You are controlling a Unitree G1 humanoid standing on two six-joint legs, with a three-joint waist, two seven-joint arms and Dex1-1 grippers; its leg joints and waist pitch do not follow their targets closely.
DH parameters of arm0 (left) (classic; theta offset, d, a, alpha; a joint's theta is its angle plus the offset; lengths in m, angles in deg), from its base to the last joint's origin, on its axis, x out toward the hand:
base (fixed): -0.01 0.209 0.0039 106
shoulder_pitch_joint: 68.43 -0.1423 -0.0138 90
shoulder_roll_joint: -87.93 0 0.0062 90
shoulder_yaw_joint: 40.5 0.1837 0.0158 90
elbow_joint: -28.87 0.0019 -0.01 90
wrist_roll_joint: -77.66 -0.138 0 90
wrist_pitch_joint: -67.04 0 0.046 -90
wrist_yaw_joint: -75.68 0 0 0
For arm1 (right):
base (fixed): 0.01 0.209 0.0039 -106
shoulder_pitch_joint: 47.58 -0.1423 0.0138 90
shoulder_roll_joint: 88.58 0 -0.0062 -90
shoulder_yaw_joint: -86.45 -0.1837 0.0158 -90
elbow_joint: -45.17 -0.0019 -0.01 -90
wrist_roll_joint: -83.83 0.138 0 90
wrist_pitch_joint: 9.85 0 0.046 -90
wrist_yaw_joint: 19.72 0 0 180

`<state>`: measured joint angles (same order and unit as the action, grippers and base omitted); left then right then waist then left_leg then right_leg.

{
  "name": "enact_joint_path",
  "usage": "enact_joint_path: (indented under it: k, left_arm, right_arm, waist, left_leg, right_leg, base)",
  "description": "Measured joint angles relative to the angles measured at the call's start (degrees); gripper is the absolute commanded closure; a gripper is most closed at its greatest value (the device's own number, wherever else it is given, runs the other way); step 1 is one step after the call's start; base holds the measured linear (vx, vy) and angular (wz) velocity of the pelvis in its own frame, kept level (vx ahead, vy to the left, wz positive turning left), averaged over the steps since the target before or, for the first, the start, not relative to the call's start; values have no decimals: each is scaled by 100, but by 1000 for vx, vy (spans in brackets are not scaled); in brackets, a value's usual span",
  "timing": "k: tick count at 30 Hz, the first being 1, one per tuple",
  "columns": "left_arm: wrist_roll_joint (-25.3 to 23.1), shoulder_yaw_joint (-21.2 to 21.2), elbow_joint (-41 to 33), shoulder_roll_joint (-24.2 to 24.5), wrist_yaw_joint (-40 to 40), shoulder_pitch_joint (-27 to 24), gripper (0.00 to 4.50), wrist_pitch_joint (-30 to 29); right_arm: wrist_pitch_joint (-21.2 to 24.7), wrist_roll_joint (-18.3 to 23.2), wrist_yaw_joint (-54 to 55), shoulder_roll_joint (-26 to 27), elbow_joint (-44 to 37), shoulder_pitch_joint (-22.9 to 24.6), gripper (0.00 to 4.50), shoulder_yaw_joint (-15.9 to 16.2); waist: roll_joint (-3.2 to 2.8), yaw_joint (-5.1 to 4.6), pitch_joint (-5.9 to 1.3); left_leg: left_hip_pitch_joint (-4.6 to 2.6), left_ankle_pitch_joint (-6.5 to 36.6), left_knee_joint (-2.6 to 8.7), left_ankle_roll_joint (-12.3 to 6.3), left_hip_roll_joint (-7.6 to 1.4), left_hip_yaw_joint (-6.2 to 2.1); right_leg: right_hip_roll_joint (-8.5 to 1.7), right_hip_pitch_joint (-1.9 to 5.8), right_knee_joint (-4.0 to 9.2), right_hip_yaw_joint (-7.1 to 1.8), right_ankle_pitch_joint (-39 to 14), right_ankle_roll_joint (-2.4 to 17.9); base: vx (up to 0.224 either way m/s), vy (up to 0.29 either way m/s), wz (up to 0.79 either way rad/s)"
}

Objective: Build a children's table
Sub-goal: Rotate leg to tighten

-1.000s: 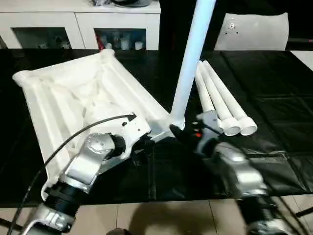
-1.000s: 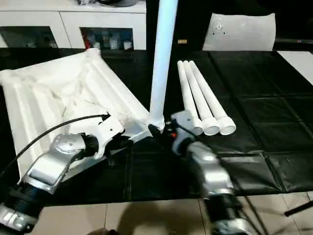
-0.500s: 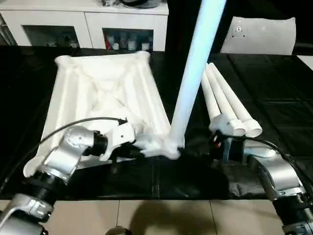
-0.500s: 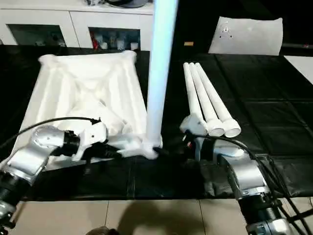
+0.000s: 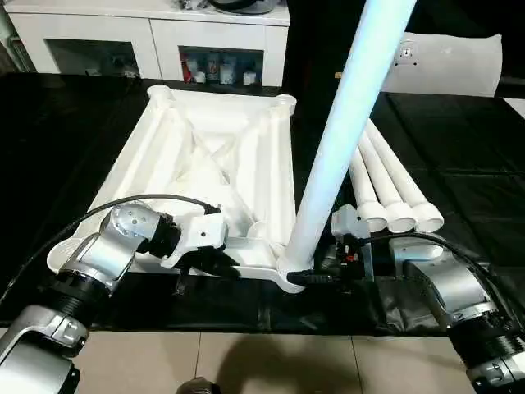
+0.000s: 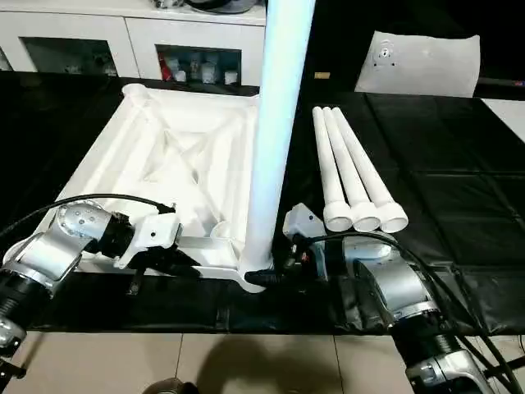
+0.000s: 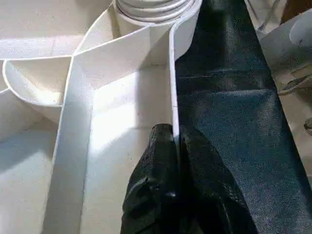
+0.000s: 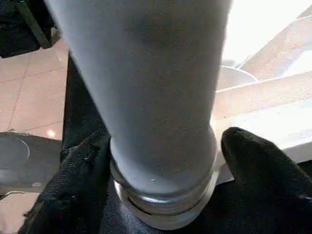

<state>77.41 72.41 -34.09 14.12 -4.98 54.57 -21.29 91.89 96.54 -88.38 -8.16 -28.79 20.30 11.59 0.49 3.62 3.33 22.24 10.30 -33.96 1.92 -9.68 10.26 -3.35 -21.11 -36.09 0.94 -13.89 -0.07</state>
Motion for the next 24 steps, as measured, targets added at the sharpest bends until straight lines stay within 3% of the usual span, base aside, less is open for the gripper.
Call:
enact_joint_path:
  k: [6,16,22,24]
  left_arm:
    - [-1,50,218,-23,-50,111,450,183]
    - [-1,47,291,-27,-58,132,450,242]
    - [7,-256,-166,-108,471,-220,450,-471]
    - [-3,-417,-405,-194,857,-380,450,-908]
  right_arm:
    - [-103,5,-103,8,78,-64,160,47]
    - [-92,8,-108,39,74,-47,181,41]
    - [197,37,625,502,-66,242,182,-214]
    - [265,-22,1210,788,-42,292,182,-364]
  waist:
    - [0,10,0]
    - [-3,10,-1]
    - [-24,-38,-11]
    - [-34,-124,-12]
  left_leg:
    - [-1,-1,0,0,-1,0]
    - [-2,-1,-2,0,-3,0]
    - [-31,-5,0,7,-6,0]
    - [-37,-9,3,14,-5,0]
  right_leg:
    - [0,0,-4,1,0,0]
    - [0,0,-5,2,0,1]
    - [2,17,-12,1,8,14]
    - [5,15,-13,-6,21,34]
  base:
    - [0,0,0]
    - [0,0,0]
    - [0,0,0]
    - [0,0,0]
